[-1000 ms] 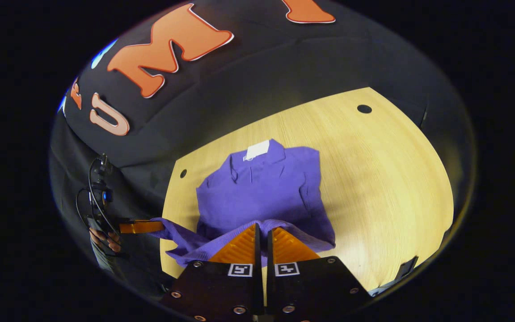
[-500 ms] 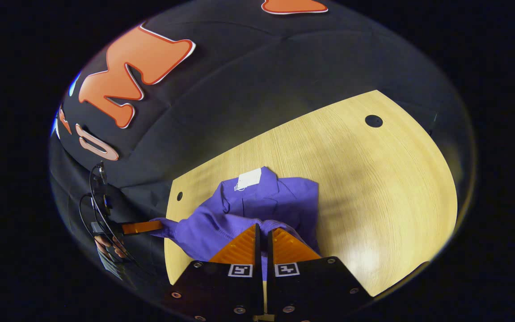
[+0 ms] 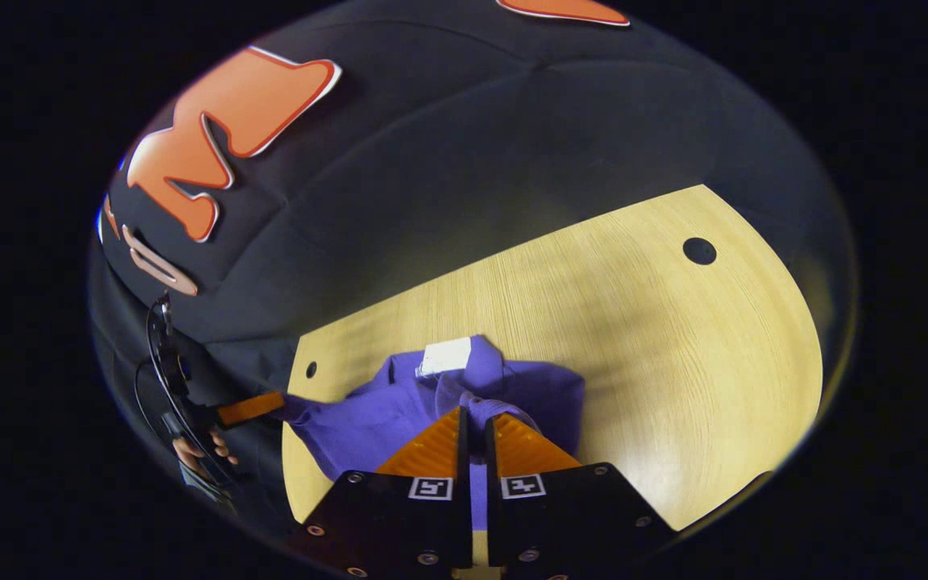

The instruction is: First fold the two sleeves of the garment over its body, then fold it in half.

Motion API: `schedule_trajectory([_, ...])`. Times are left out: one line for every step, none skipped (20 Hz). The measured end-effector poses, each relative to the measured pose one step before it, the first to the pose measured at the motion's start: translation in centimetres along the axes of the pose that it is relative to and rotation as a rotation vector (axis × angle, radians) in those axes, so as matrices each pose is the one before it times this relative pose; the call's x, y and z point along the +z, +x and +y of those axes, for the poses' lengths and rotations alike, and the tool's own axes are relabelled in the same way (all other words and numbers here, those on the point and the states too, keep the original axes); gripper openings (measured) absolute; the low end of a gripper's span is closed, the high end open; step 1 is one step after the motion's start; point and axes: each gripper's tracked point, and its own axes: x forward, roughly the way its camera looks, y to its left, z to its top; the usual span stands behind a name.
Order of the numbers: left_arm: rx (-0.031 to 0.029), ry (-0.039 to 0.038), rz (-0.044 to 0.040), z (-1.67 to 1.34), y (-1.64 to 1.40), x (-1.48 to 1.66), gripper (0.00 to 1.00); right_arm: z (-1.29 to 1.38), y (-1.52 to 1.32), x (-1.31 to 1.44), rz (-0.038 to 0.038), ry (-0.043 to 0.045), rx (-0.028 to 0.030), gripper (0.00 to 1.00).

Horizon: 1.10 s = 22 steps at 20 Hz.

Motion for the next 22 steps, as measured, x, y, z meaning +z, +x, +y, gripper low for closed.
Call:
schedule_trajectory([0.02855, 0.01552, -0.04398, 0.607, -0.085, 1.125, 0.32, 0.343, 0.360, 0.653, -0.01518, 0.01783, 0.01116, 0.09])
schedule_trajectory([0.02330, 0.01691, -0.03756, 0.613, -0.027, 0.921, 0.36, 0.076, 0.223, 0.531, -0.01371, 0.01141, 0.00089, 0.11])
schedule_trajectory([0.00230, 0.01439, -0.02468, -0.021, -0.155, 0.451, 0.37, -0.088, 0.117, 0.807, -0.01971, 0.00228, -0.00296, 0.13])
schedule_trajectory([0.01145, 0.00887, -0.02020, 0.140, -0.602, 0.415, 0.39, -0.072, -0.026, 0.501, -0.01655, -0.00273, -0.00516, 0.23])
schedule_trajectory([-0.01164, 0.00147, -0.02203, -0.463, -0.086, 0.509, 0.44, -0.058, -0.060, 0.539, -0.01444, -0.00599, -0.00778, 0.32])
schedule_trajectory([-0.00936, -0.00329, -0.02968, -0.104, -0.440, 0.632, 0.50, 0.236, -0.247, 0.393, -0.01310, -0.00820, -0.00212, 0.41])
schedule_trajectory([-0.01468, -0.00152, -0.03456, -0.142, -0.419, 0.792, 0.51, 0.042, -0.301, 0.341, -0.01183, -0.01173, -0.00605, 0.49])
schedule_trajectory([-0.01106, -0.00166, -0.03843, -0.243, -0.703, 0.828, 0.54, 0.132, -0.517, 0.256, -0.01624, -0.01608, 0.00162, 0.58])
schedule_trajectory([-0.01762, -0.00487, -0.03835, -0.191, -1.047, 0.856, 0.56, 0.108, -0.428, 0.242, -0.01900, -0.02056, -0.00560, 0.62])
schedule_trajectory([-0.01337, -0.00900, -0.04364, -0.132, -0.957, 0.957, 0.60, 0.423, -0.558, 0.069, -0.02012, -0.02807, -0.00096, 0.56])
schedule_trajectory([-0.01230, -0.01160, -0.03648, -0.143, -0.803, 0.880, 0.61, 0.145, -0.689, 0.239, -0.02116, -0.03052, -0.00936, 0.73])
schedule_trajectory([-0.03008, -0.00940, -0.04448, -0.346, -1.169, 1.128, 0.62, 0.430, -0.915, 0.212, -0.02723, -0.03751, -0.00685, 0.82])
schedule_trajectory([-0.02980, -0.00769, -0.02157, -0.465, -1.331, 0.498, 0.64, 0.420, -0.810, 0.334, -0.02902, -0.03327, -0.01057, 0.86])
schedule_trajectory([-0.02243, 0.00053, -0.01789, -0.525, -1.133, 0.262, 0.67, 0.586, -0.727, 0.347, -0.03226, -0.03311, -0.00417, 0.91])
schedule_trajectory([-0.00765, 0.00293, -0.02058, -0.244, -0.622, 0.105, 0.69, 0.421, -0.804, 0.494, -0.02972, -0.03069, -0.00583, 0.93])
schedule_trajectory([-0.00393, 0.00645, -0.02704, -0.239, -1.129, 0.698, 0.69, 0.462, -0.893, 0.517, -0.03130, -0.02542, -0.00499, 0.95])
schedule_trajectory([-0.00883, 0.00573, -0.03025, -0.337, -0.555, 0.529, 0.71, 0.531, -0.811, 0.673, -0.03191, -0.01824, -0.00404, 0.95])
schedule_trajectory([-0.00110, 0.01120, -0.02748, -0.133, -1.444, 0.545, 0.69, 0.542, -0.720, 0.724, -0.03164, -0.01359, 0.00034, 0.95])
schedule_trajectory([0.00487, 0.02009, -0.02992, 0.034, -1.033, 0.619, 0.69, 0.279, -0.640, 0.636, -0.02454, -0.00920, 0.00026, 0.95])
schedule_trajectory([0.00591, 0.01962, -0.02320, -0.008, -0.717, 0.415, 0.71, 0.706, -0.753, 0.471, -0.02291, -0.00782, 0.00334, 0.95])
schedule_trajectory([0.00692, 0.01908, -0.02561, 0.083, -1.141, 0.422, 0.72, 0.539, -0.733, 0.378, -0.01826, -0.00657, -0.00088, 0.95])
schedule_trajectory([0.01436, 0.01163, -0.03513, 0.335, -0.704, 0.605, 0.80, 0.457, -0.790, 0.513, -0.02351, -0.01040, 0.00444, 0.95])
